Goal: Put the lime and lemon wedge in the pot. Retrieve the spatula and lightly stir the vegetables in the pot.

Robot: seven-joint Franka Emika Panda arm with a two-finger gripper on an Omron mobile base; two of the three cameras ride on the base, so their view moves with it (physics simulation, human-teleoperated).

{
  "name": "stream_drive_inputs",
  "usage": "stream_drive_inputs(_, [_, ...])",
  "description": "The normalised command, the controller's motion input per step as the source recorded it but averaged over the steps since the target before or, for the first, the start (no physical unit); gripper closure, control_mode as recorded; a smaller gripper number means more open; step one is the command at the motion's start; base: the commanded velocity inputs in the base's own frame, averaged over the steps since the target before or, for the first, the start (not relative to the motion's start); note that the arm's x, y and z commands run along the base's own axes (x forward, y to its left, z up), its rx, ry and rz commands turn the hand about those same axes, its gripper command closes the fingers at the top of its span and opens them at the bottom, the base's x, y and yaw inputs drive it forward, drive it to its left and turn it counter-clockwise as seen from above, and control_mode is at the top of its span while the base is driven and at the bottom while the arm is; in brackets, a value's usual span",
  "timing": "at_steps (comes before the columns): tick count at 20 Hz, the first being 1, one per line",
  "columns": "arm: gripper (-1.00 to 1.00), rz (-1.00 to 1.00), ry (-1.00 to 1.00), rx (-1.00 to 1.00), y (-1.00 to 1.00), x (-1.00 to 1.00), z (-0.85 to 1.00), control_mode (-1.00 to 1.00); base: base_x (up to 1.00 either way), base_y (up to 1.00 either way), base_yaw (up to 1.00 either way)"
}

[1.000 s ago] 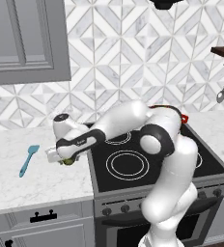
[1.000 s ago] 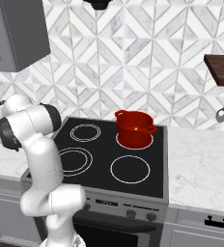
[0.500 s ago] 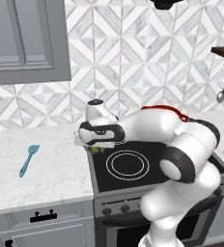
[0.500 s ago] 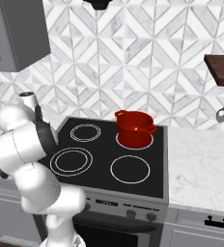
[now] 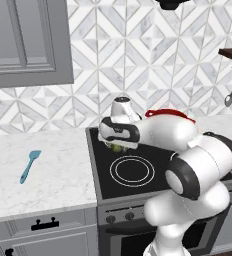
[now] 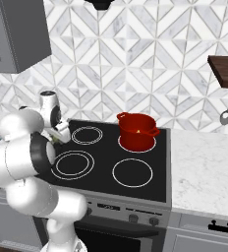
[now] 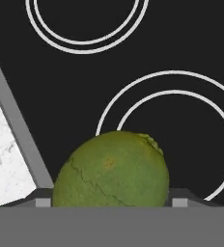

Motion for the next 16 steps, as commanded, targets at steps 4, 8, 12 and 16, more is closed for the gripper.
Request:
stream_drive_inputs(4, [1.0, -0.08, -0.09, 0.0, -0.75, 0.56, 0.88, -1.0, 0.0, 0.0, 0.0])
stream_drive_inputs(8, [1.0, -0.11, -0.03, 0.0, -0.97, 0.61, 0.99, -1.0, 0.0, 0.0, 0.0])
stream_drive_inputs(12, [1.0, -0.16, 0.05, 0.0, -1.0, 0.71, 0.63, -1.0, 0.0, 0.0, 0.0])
stream_drive_inputs(16, [1.0, -0.16, 0.11, 0.0, -1.0, 0.7, 0.01, -1.0, 0.0, 0.0, 0.0])
